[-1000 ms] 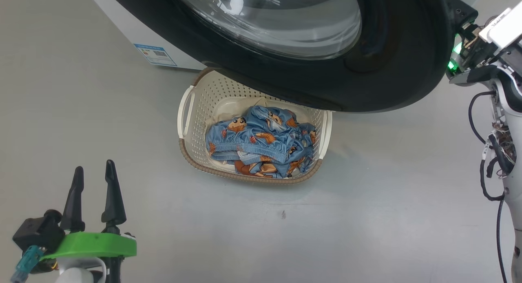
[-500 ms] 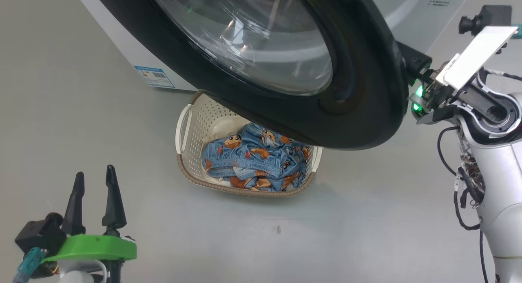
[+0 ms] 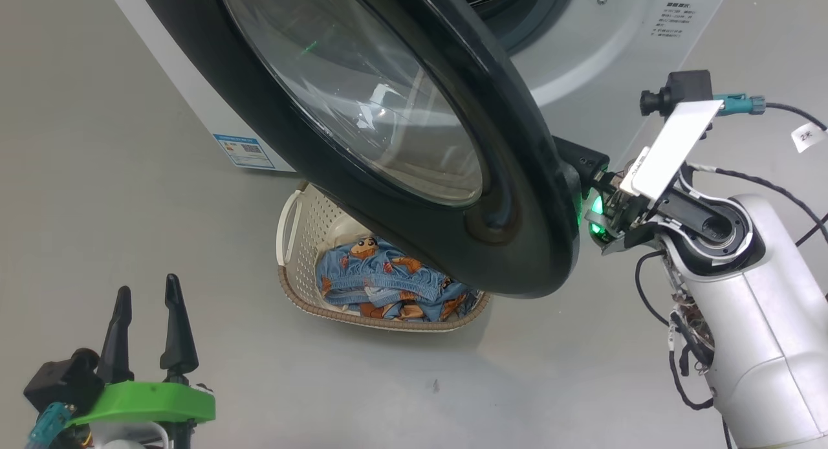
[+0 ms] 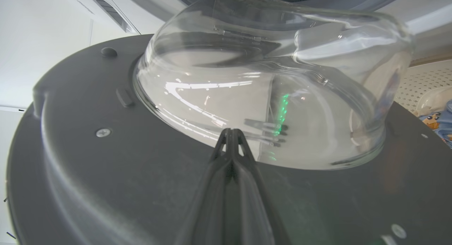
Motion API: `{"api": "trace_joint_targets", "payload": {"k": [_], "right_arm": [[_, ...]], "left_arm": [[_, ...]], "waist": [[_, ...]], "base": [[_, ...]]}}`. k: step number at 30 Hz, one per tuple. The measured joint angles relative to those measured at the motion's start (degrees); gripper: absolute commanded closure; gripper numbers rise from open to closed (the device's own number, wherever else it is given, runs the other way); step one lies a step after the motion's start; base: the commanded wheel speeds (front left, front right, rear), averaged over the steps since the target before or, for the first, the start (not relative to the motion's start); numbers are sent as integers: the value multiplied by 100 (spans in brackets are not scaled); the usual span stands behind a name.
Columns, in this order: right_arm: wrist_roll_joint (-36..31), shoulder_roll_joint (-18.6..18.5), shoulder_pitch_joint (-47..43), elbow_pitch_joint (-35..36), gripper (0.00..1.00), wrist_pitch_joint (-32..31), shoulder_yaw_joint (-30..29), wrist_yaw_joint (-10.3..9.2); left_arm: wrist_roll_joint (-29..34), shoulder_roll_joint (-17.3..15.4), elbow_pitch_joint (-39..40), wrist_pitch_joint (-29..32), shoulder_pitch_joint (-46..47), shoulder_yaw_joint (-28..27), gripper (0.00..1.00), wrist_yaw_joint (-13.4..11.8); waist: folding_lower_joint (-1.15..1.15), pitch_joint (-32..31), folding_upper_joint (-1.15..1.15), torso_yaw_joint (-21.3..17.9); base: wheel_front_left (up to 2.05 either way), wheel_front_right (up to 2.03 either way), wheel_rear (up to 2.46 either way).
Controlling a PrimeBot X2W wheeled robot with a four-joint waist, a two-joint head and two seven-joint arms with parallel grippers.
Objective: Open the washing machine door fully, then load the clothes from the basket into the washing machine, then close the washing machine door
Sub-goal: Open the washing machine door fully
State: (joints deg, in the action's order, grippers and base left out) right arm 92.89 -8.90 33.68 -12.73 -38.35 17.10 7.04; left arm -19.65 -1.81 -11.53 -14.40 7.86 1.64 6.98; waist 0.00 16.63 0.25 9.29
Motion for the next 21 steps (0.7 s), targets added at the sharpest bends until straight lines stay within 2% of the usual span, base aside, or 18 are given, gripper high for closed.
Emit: {"api": "trace_joint_targets", "payload": {"k": [21], "right_arm": [[151,414,-793,33,100,-123,452,1]], "left_arm": [[-111,-2,-165,0,-227,64,0,0]], "waist": [[0,-639,0,128]], "base": [[0,0,0]]}}
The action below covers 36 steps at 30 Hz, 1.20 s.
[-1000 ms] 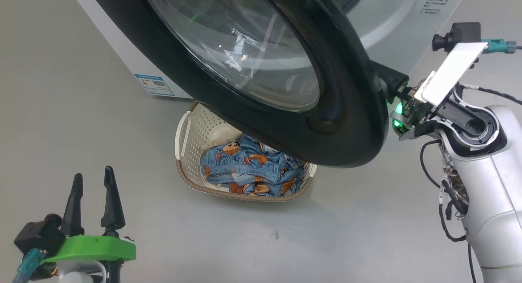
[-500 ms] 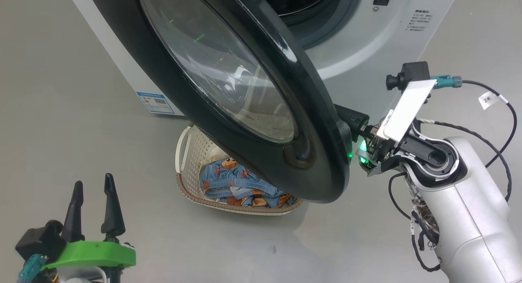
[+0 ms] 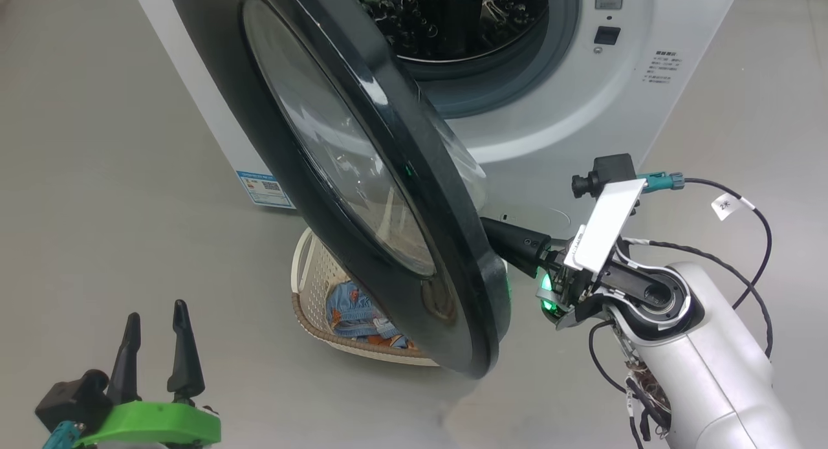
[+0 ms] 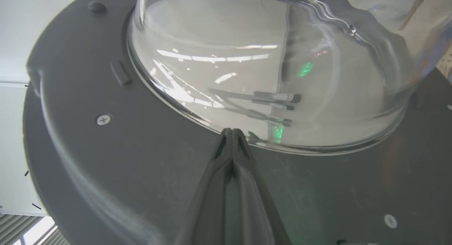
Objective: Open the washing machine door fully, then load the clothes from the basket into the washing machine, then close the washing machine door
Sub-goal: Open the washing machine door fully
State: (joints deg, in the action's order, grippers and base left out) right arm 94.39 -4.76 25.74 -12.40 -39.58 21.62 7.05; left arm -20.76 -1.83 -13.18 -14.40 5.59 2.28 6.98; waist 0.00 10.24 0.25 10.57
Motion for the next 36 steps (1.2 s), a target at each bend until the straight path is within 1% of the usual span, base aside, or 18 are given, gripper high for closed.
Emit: {"api": "trace_joint_targets", "payload": {"k": [14,22,27,36], "right_arm": [[99,96,-390,-73,100,10,276,0],[100,102,-578,-127,100,188,500,0],[439,101,-636,19,100,414,894,-1],[558,101,-669,116,100,750,1391,0]], "left_arm": [[-109,-2,-67,0,-190,164,0,0],[-130,-4,-107,0,-360,187,0,0],[-131,-8,-94,0,-394,220,0,-1],[-189,-9,-52,0,-414,300,0,-8]], "waist": [[0,-463,0,242],[0,-749,0,434],[0,-861,0,591],[0,-930,0,778]], "base": [[0,0,0],[0,0,0],[0,0,0],[0,0,0]]}}
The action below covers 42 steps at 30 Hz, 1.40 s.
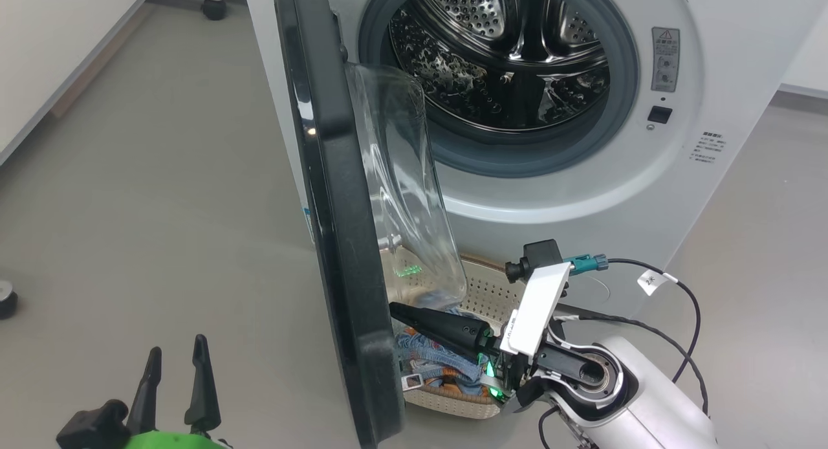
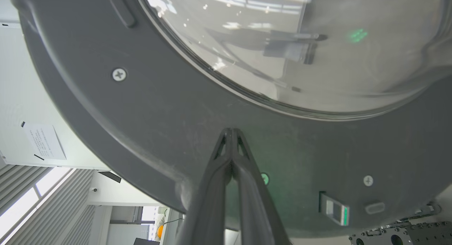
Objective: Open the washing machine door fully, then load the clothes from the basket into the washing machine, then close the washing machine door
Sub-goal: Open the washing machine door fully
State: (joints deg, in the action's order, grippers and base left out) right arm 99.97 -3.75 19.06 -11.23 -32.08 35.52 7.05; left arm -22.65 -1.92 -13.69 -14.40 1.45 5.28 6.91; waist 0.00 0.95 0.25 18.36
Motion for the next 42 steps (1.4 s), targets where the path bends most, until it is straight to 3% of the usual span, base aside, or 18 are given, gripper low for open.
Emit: {"api": "trace_joint_targets", "payload": {"k": [19,21,28,30,42], "right_arm": [[-24,9,19,58,100,490,363,0],[-247,15,38,115,64,559,350,0],[-880,-18,99,341,18,760,253,0],[-1003,-94,99,448,0,879,175,0],[-2505,-1096,98,893,0,2083,-130,2]], "left_arm": [[-9,-5,129,0,-87,-370,0,-111],[-10,-1,166,0,-97,-422,0,-113],[-10,-3,256,0,-170,-705,0,-158],[-10,-2,255,0,-197,-733,0,-158],[8,-1,314,0,-202,-854,0,-152]], "waist": [[0,-52,0,5],[0,-54,0,-42],[0,-43,0,-257],[0,-37,0,-333],[0,-6,0,-781]], "base": [[0,0,0],[0,0,0],[0,0,0],[0,0,0],[0,0,0]]}}
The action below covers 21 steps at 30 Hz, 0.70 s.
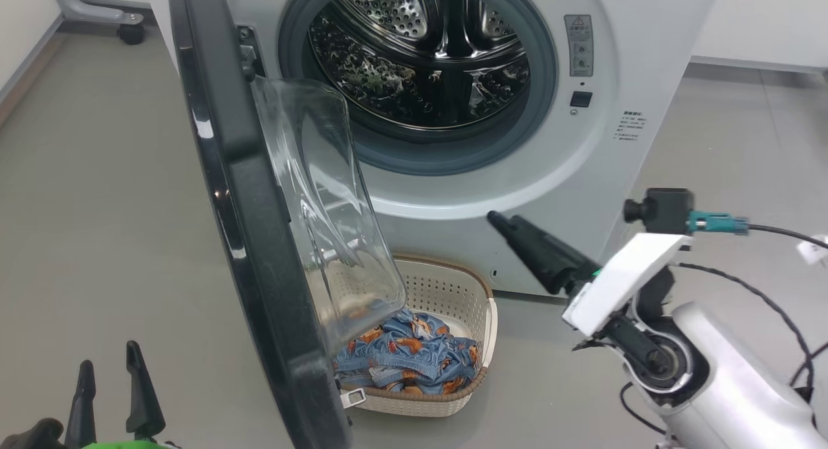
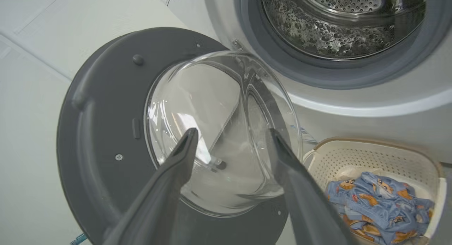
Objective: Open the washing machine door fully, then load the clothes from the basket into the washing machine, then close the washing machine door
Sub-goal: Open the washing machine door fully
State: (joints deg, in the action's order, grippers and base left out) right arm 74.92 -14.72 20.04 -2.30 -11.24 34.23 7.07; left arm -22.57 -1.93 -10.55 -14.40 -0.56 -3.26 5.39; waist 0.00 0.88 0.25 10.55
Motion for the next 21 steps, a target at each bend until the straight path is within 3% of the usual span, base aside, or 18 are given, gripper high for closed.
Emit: {"api": "trace_joint_targets", "payload": {"k": [5,16,21], "right_arm": [[-745,-513,-184,-118,0,937,-281,0],[-1827,-976,-895,-900,0,2684,-557,0],[-2415,-1073,-1109,-1273,0,2718,-732,-1]], "left_arm": [[2,0,-4,0,-5,12,0,7],[127,0,-26,0,-148,-35,0,51],[140,0,-36,0,-151,-33,0,52]], "waist": [[0,-13,0,-119],[0,-70,0,-288],[0,-90,0,-310]], "base": [[0,0,0],[0,0,0],[0,0,0]]}}
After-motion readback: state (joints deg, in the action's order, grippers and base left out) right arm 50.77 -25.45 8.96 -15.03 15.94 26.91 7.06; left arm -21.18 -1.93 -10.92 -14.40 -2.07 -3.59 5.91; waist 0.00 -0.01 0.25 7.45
